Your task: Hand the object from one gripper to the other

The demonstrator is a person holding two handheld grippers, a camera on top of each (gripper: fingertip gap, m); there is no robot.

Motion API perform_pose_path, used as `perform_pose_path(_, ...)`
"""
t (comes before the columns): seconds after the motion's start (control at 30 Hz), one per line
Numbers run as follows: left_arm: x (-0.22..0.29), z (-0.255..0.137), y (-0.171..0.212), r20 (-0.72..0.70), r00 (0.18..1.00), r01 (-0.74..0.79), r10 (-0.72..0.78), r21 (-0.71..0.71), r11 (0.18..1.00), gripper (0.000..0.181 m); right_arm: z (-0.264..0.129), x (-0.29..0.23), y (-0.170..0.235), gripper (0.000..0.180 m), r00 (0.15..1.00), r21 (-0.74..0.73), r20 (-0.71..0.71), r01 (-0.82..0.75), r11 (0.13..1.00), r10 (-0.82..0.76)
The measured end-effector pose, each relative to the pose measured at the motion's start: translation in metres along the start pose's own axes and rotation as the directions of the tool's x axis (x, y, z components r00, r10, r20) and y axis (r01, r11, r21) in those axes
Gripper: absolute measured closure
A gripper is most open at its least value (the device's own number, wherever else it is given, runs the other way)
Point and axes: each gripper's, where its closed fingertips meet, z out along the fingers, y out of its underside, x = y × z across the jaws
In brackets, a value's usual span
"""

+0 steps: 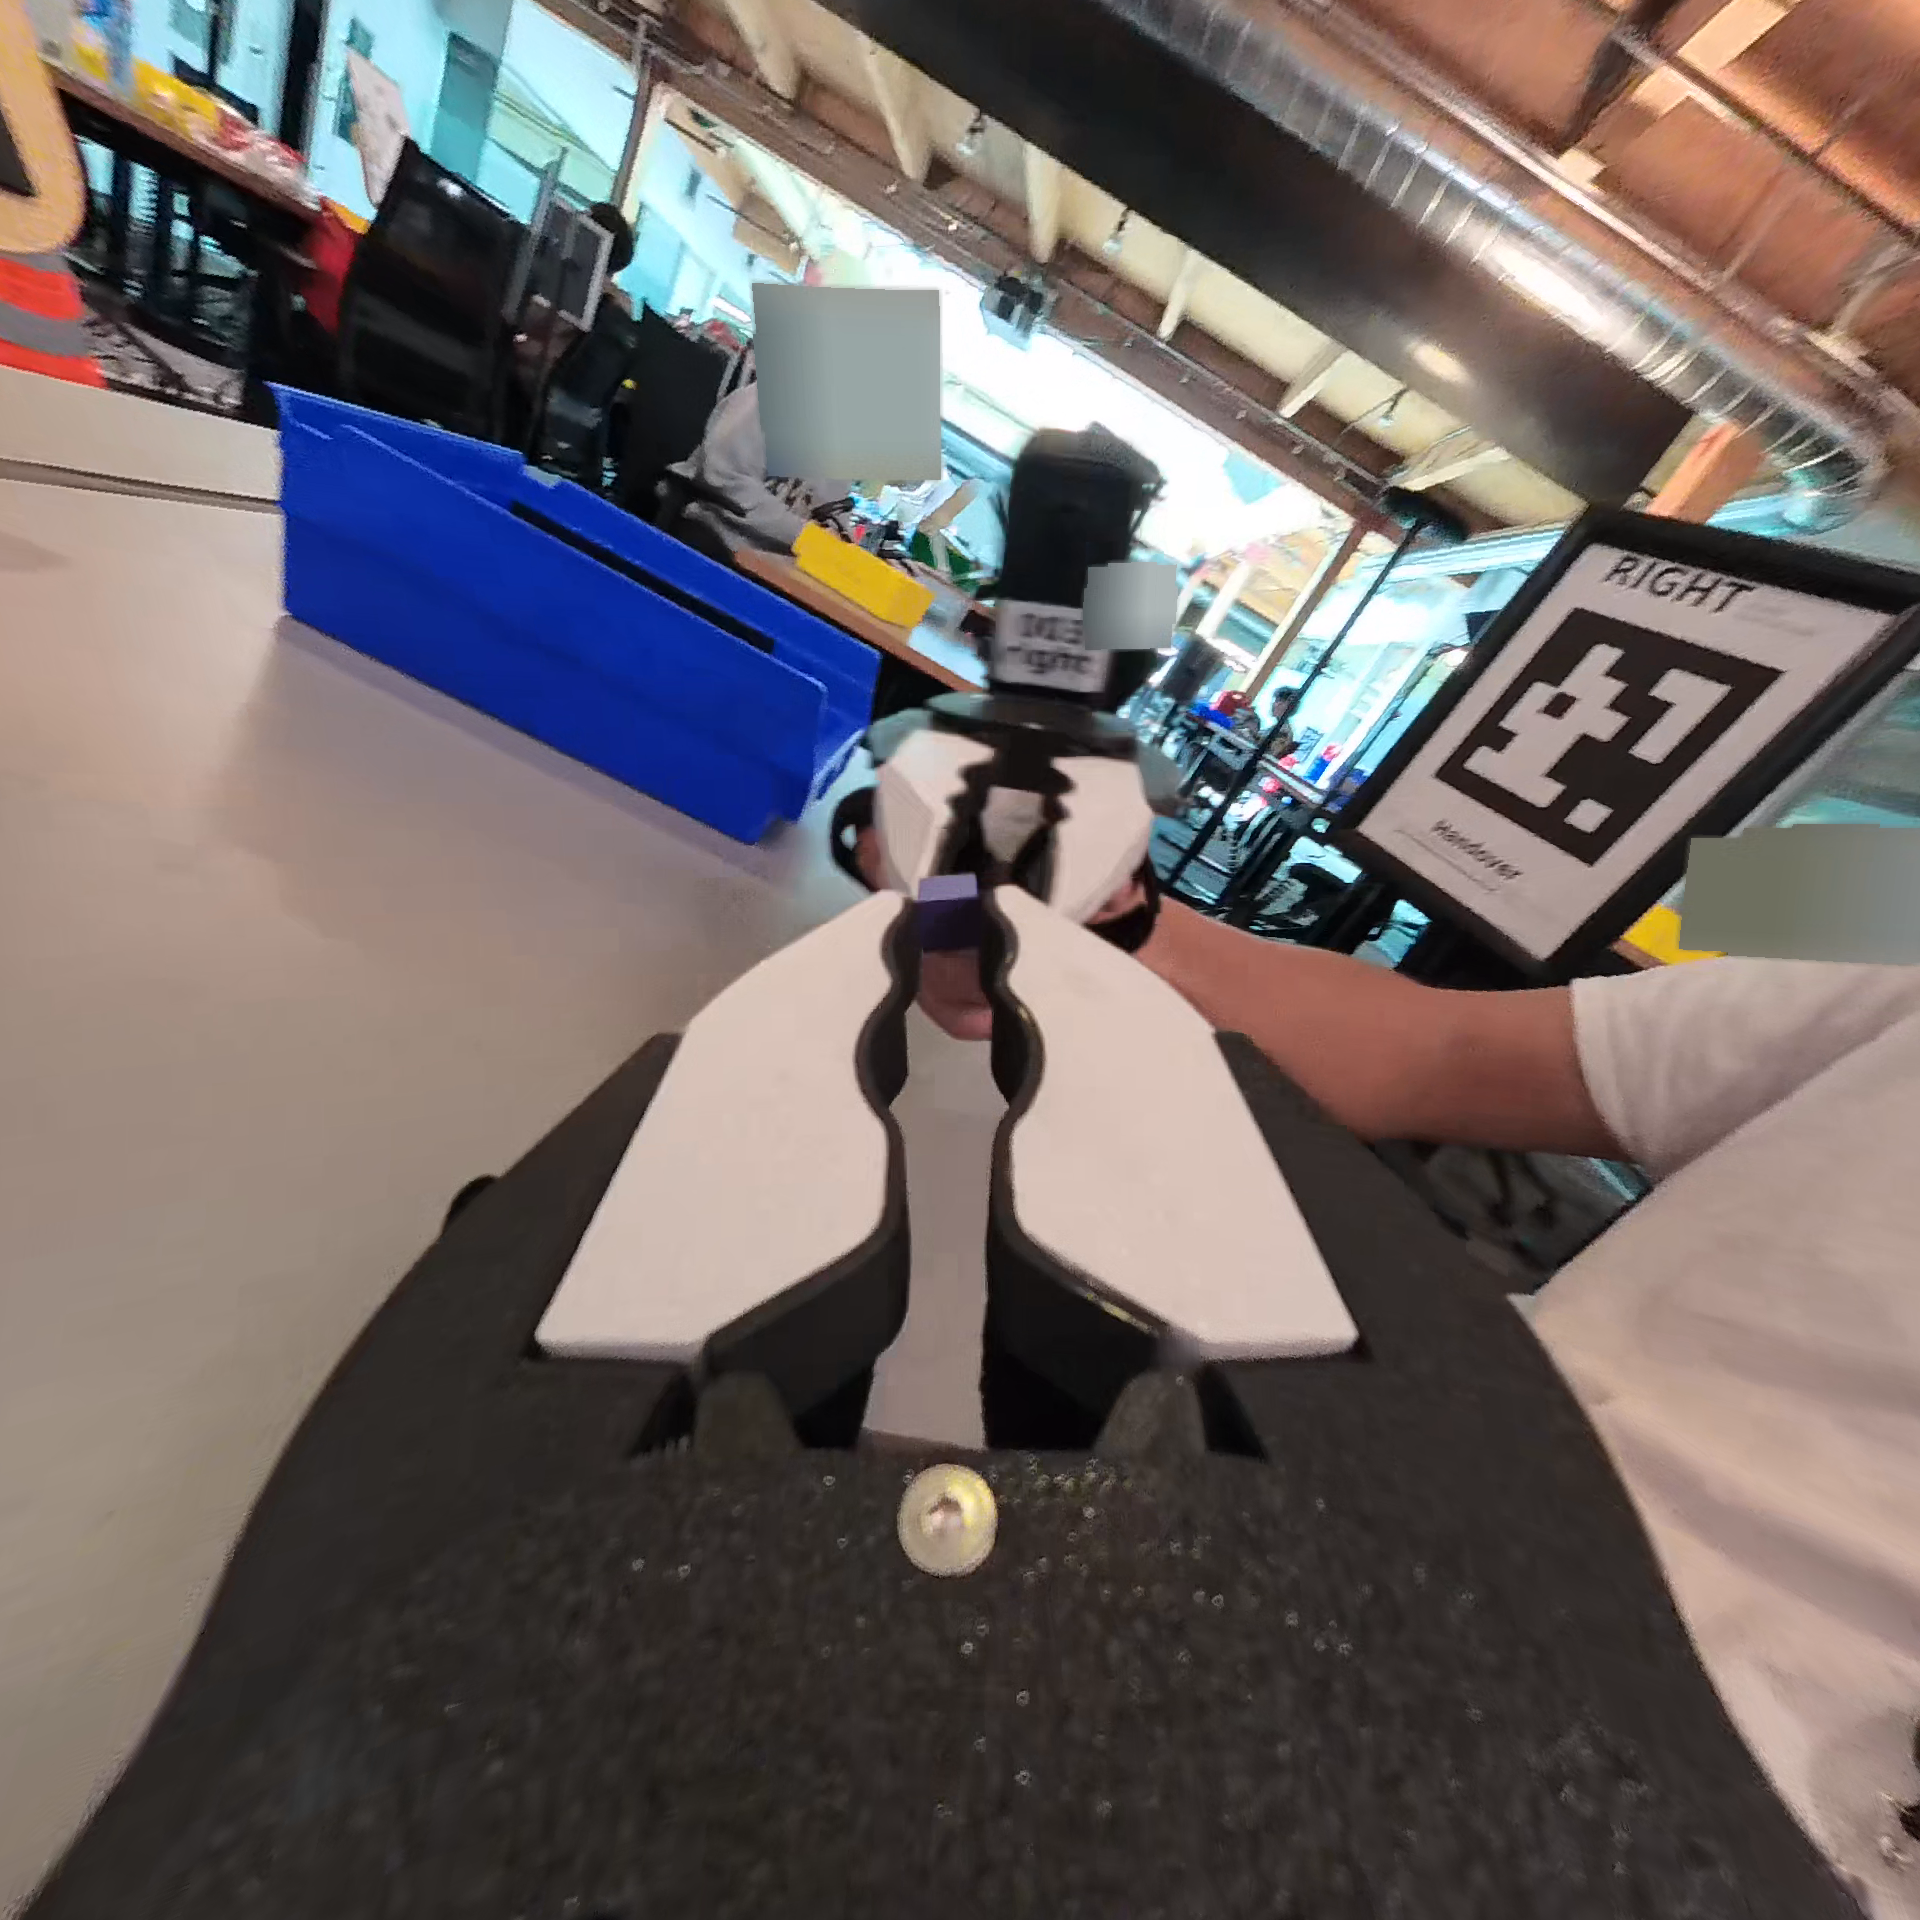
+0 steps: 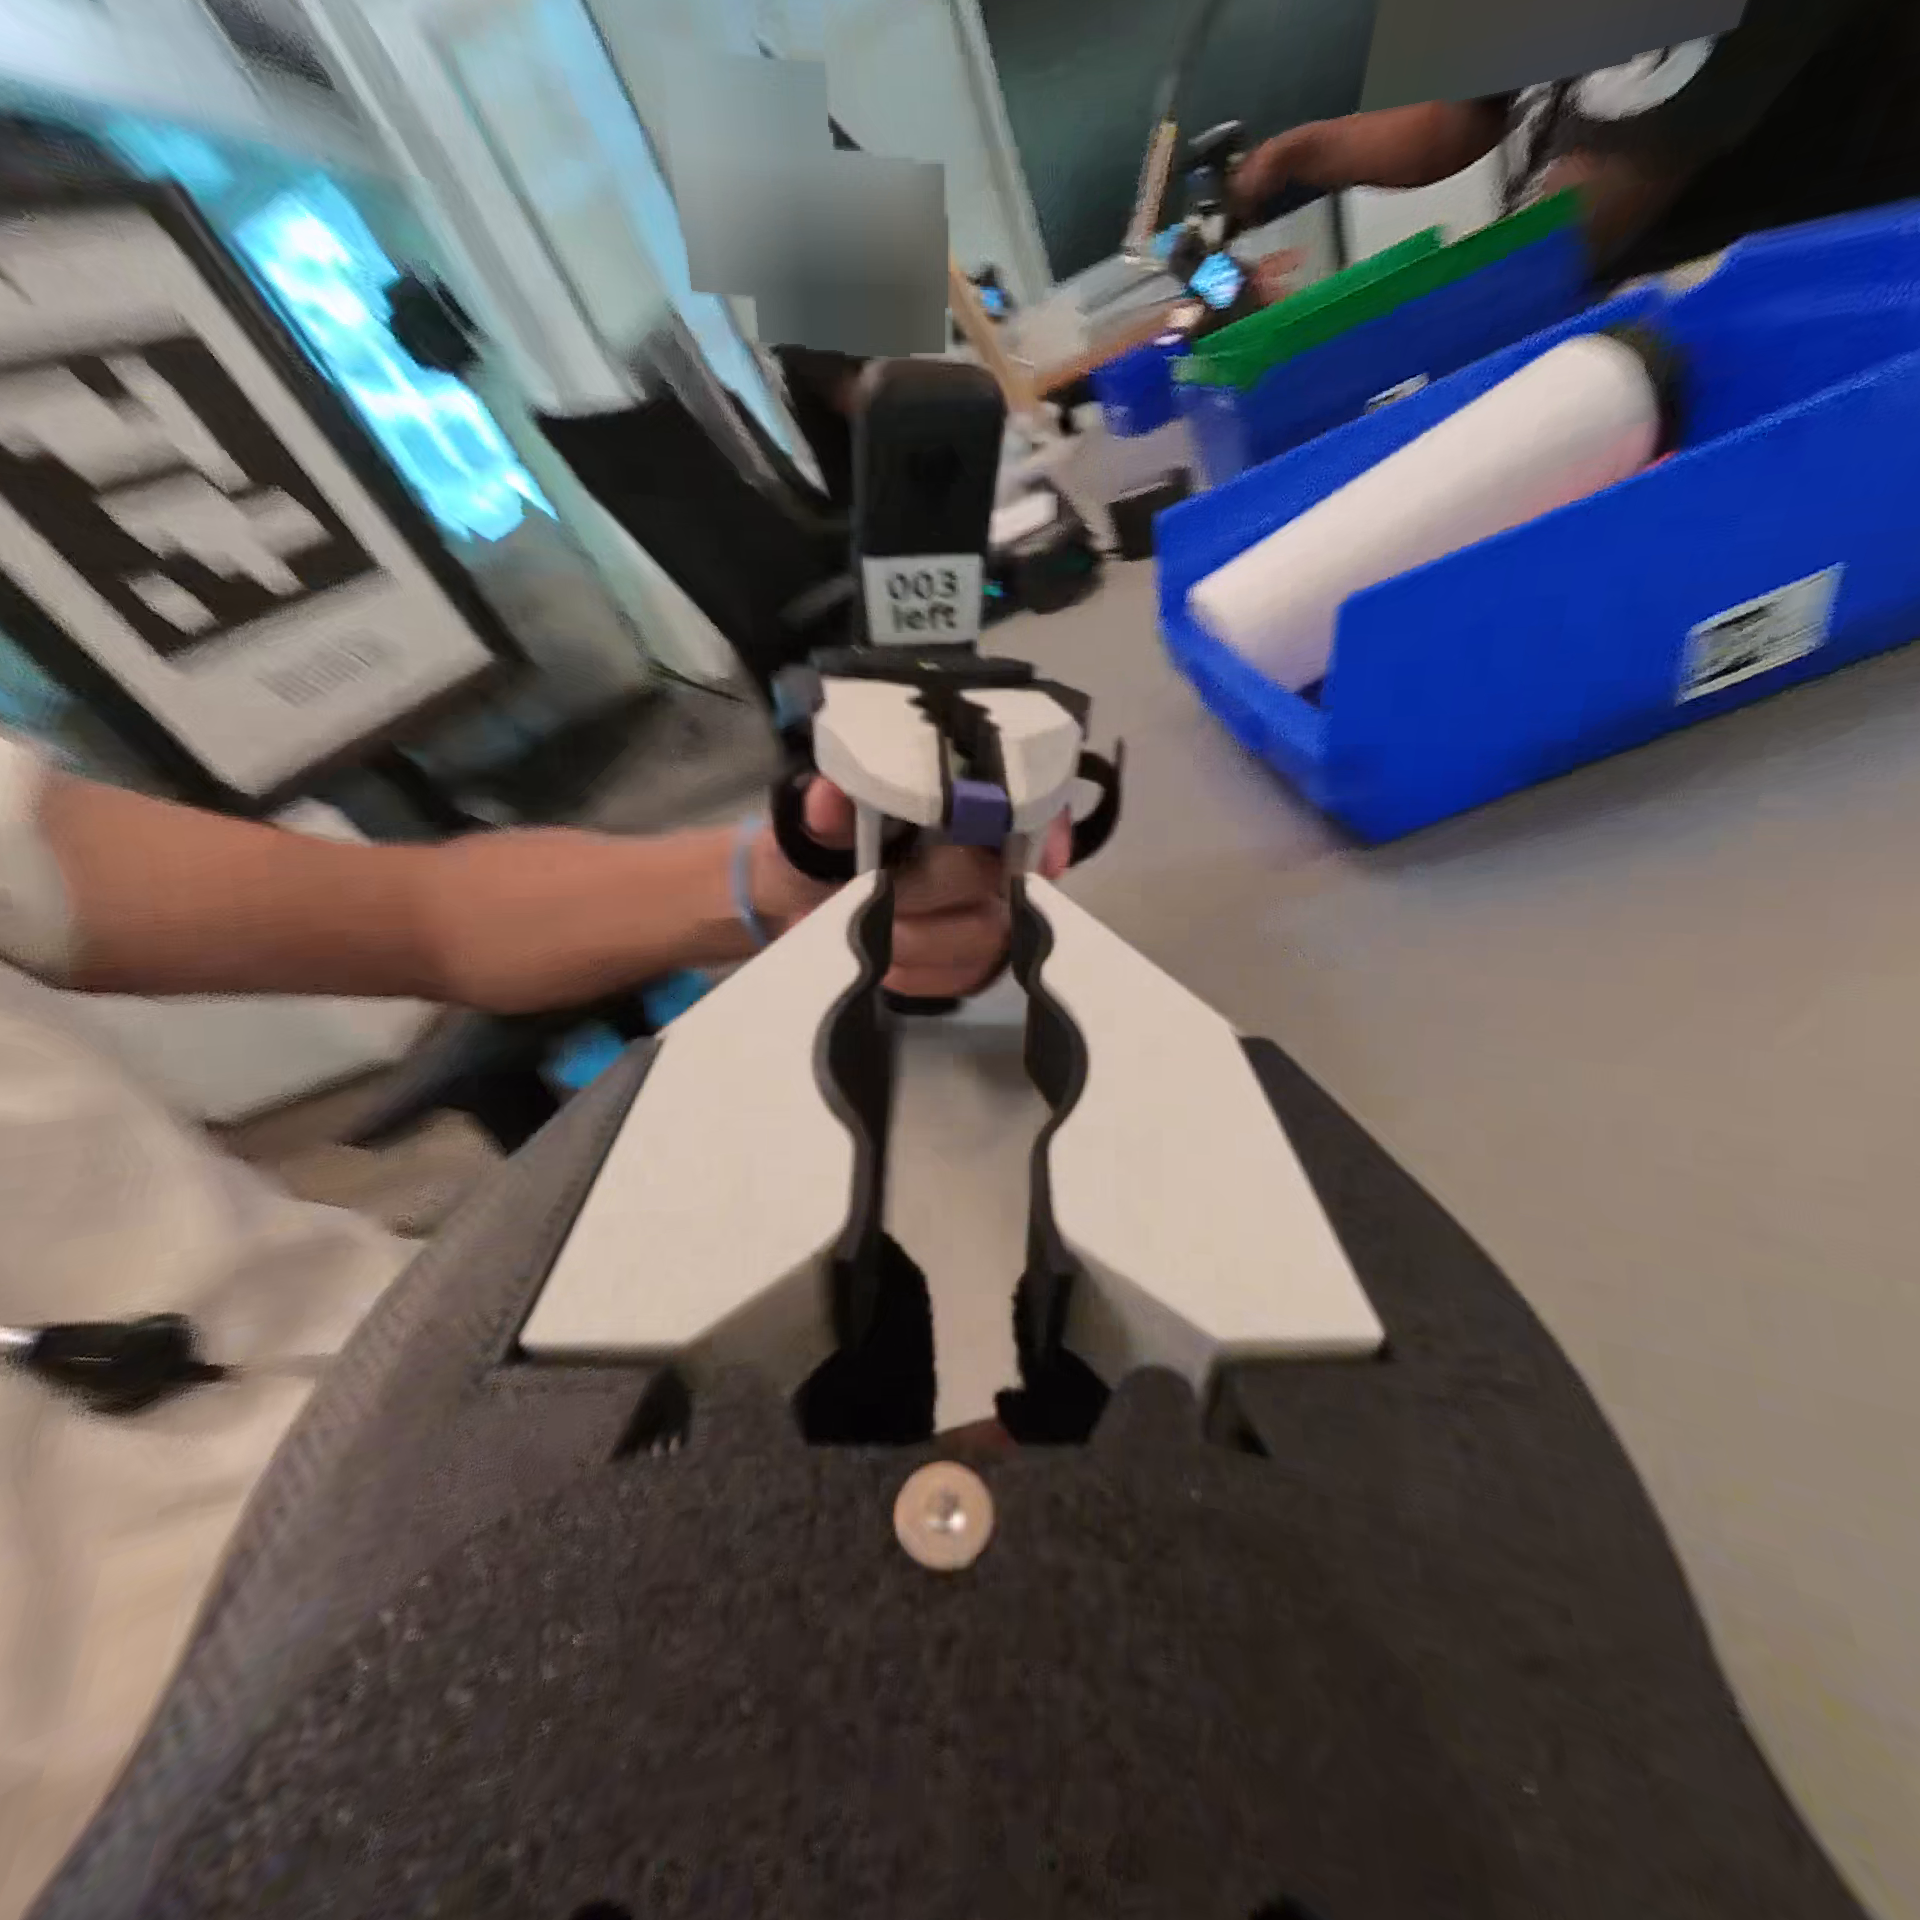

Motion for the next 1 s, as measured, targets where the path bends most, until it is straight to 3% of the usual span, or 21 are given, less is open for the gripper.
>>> perform_pose_path(0.1,0.008,0.005,0.003,-0.045,0.999,0.015,-0.015,-0.014,1.000,0.171,0.001,-0.005,-0.001,0.157,0.986,0.009,0.108,-0.132,0.991,0.130)
perform_pose_path(0.33,0.012,0.010,0.008,-0.055,0.998,0.014,-0.015,-0.030,0.999,0.171,0.002,-0.006,-0.001,0.170,0.990,0.013,0.093,-0.111,0.994,0.109)
perform_pose_path(0.73,0.001,0.011,0.009,0.045,0.998,-0.050,0.051,-0.029,0.998,0.170,0.002,0.005,0.000,0.170,0.990,0.003,0.045,-0.132,0.991,0.131)
perform_pose_path(0.83,-0.006,0.010,0.012,0.090,0.992,-0.080,0.084,-0.053,0.995,0.153,-0.004,0.013,-0.002,0.170,0.991,0.012,0.014,-0.134,0.991,0.134)
perform_pose_path(0.93,-0.015,0.007,0.011,0.175,0.969,-0.162,0.173,-0.075,0.984,0.146,-0.015,0.025,-0.004,0.170,0.987,0.023,-0.023,-0.158,0.987,0.159)
perform_pose_path(1.0,-0.023,0.004,0.012,0.265,0.883,-0.353,0.386,-0.166,0.921,0.138,-0.019,0.028,-0.001,0.170,0.970,0.006,0.003,-0.245,0.969,0.245)
